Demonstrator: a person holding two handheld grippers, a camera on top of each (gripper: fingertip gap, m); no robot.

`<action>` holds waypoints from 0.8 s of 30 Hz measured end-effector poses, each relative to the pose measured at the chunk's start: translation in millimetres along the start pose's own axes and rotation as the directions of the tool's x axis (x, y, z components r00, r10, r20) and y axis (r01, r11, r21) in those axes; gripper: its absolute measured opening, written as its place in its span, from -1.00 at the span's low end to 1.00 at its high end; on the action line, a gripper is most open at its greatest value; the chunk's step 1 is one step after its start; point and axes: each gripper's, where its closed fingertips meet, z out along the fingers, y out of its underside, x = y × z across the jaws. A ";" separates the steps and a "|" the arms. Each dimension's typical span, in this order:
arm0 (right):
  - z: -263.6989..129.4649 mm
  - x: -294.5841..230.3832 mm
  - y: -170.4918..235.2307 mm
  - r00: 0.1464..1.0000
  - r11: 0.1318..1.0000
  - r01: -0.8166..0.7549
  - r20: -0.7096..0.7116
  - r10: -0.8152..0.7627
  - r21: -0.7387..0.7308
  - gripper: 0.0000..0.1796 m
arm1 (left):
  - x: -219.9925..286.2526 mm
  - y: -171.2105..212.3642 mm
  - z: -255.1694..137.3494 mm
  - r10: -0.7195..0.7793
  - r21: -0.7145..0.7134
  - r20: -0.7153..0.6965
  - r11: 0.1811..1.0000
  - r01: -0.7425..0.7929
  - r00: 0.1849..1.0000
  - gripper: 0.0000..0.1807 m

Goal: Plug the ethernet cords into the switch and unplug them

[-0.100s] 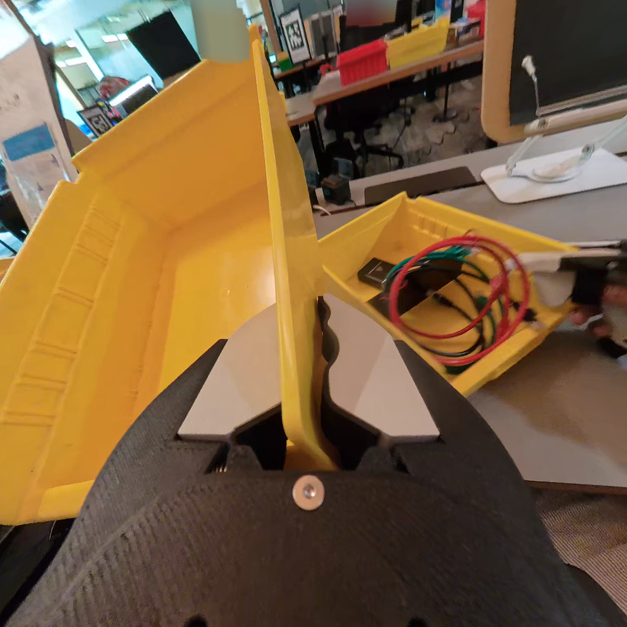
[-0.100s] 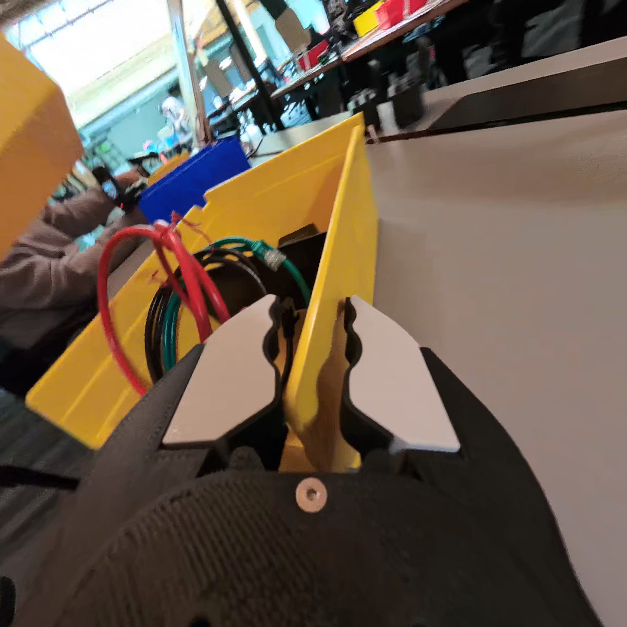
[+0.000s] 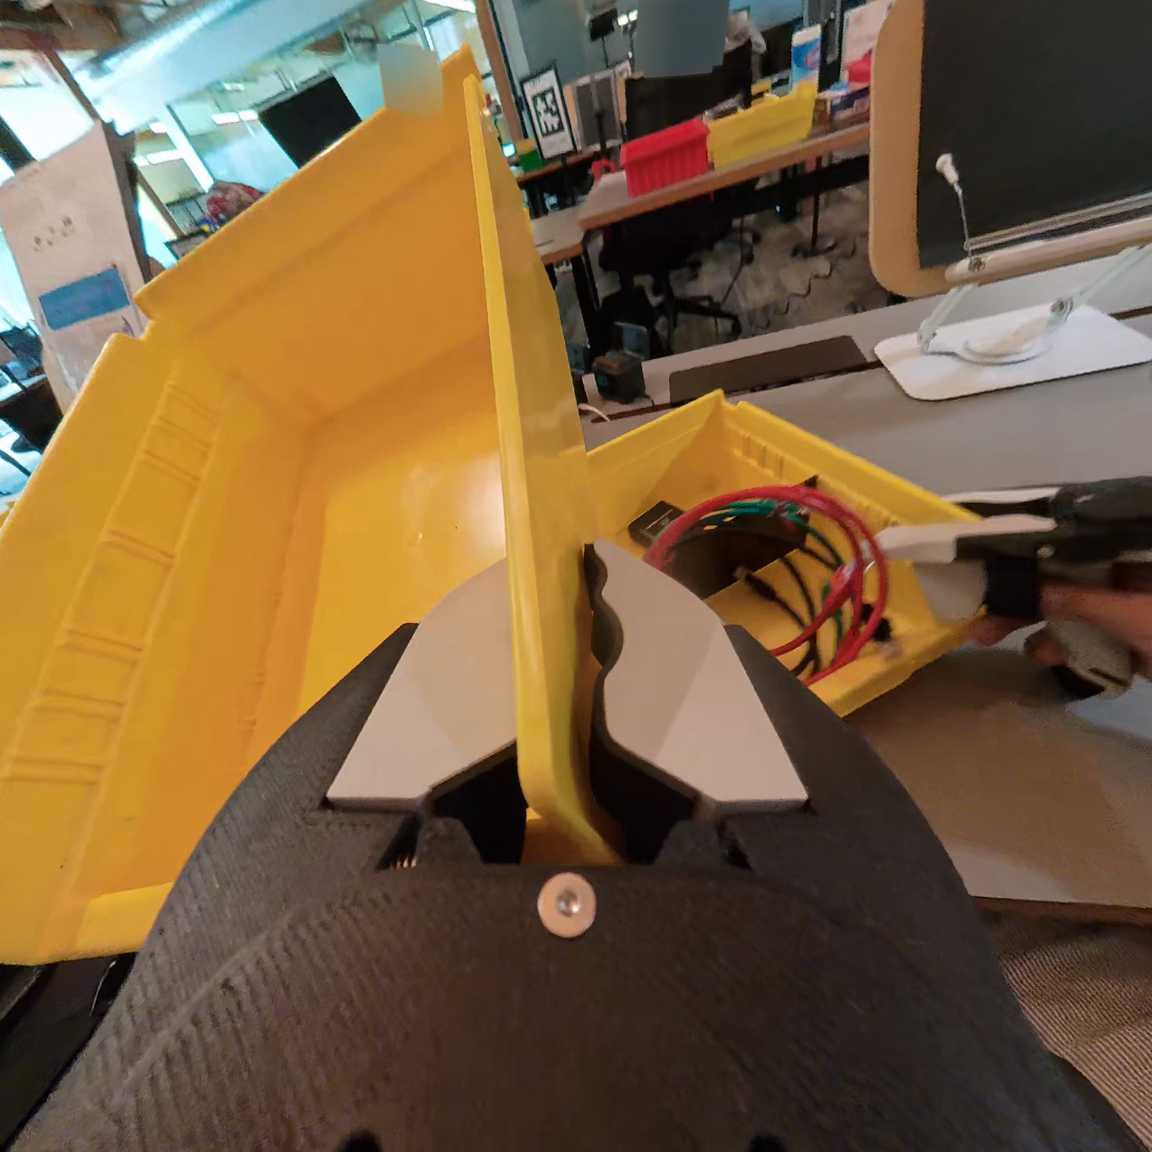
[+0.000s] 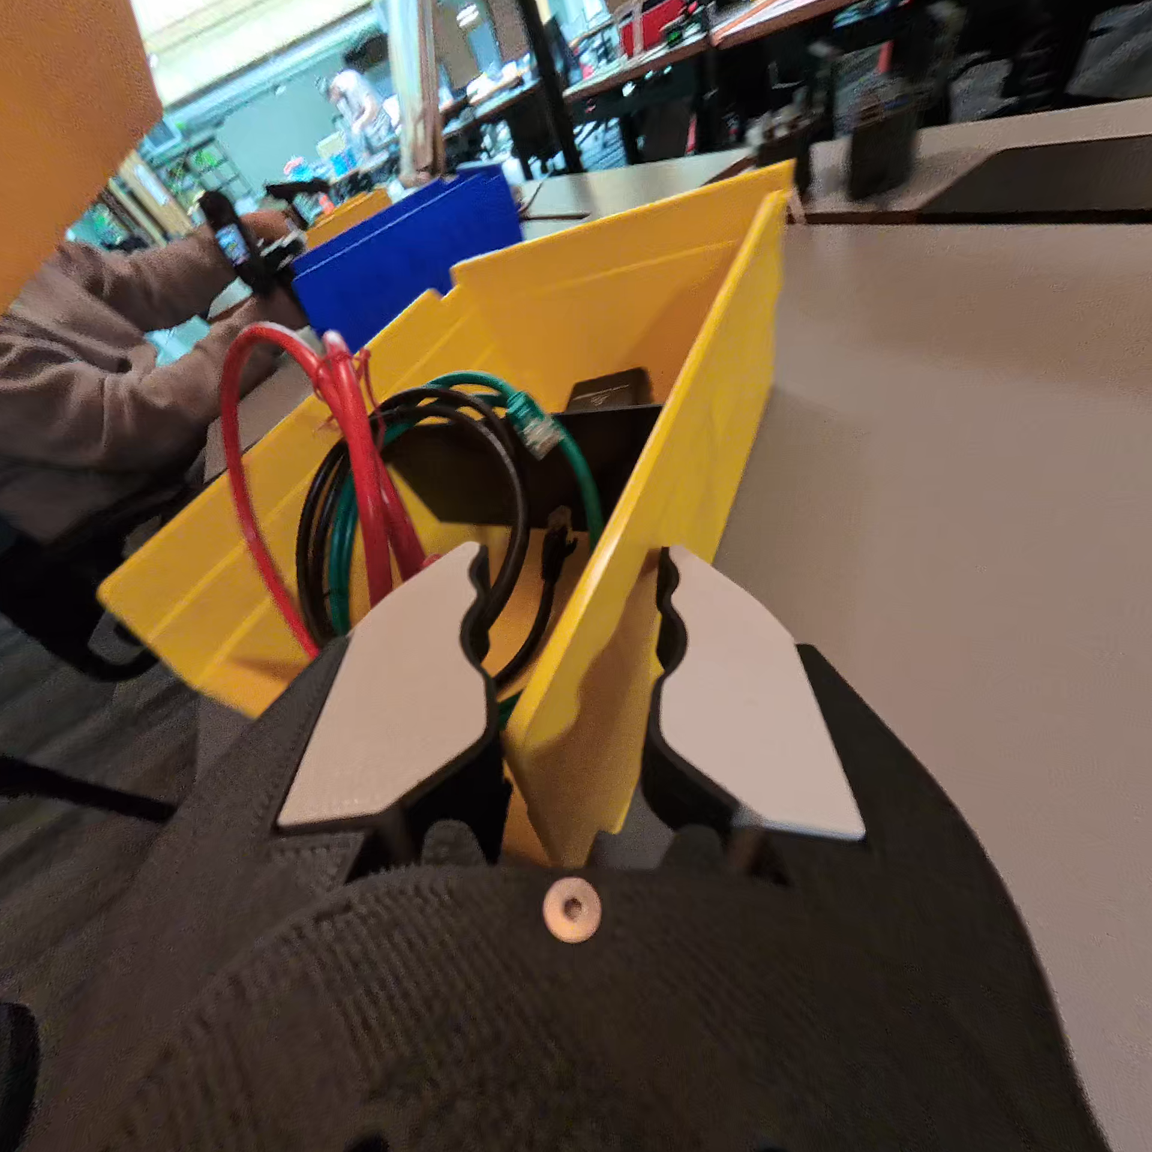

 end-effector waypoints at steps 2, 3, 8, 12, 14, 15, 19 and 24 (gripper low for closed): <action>14.8 -24.9 4.2 0.999 1.000 0.005 0.032 -0.004 -0.020 -0.34 | 2.8 -5.3 -1.3 0.019 0.020 0.020 1.000 -0.019 1.000 -0.93; 22.7 -35.5 5.6 0.999 1.000 -0.005 0.038 0.006 -0.023 -0.32 | 4.7 -6.4 -0.8 0.037 0.022 0.033 0.999 -0.037 0.999 -0.93; 62.6 -75.1 10.4 0.993 0.992 -0.118 -0.034 0.117 -0.034 -0.39 | 14.3 -8.6 1.6 0.099 0.013 0.047 0.995 -0.100 0.994 -0.93; 86.1 -112.0 15.1 0.980 0.982 -0.180 0.072 0.183 -0.056 -0.39 | 20.7 -11.9 0.8 0.065 0.035 0.003 0.997 -0.065 0.998 -0.93; 87.8 -123.1 17.8 0.984 0.990 -0.117 0.128 0.127 -0.083 -0.32 | 23.6 -12.7 0.7 0.060 0.041 -0.009 0.997 -0.060 0.998 -0.93; 83.6 -124.0 17.7 0.986 0.993 -0.077 0.144 0.089 -0.089 -0.33 | 25.7 -13.2 0.5 0.063 0.045 -0.015 0.997 -0.062 0.998 -0.93; 42.5 -109.1 8.4 0.978 0.996 0.086 0.191 -0.080 -0.024 -0.37 | 46.5 -20.4 0.6 0.085 0.084 -0.069 0.993 -0.079 0.994 -0.94; -58.5 -73.6 18.6 0.919 0.940 0.342 0.202 -0.338 0.017 -0.32 | 122.0 -35.2 3.0 0.206 0.184 -0.202 0.968 -0.170 0.957 -0.94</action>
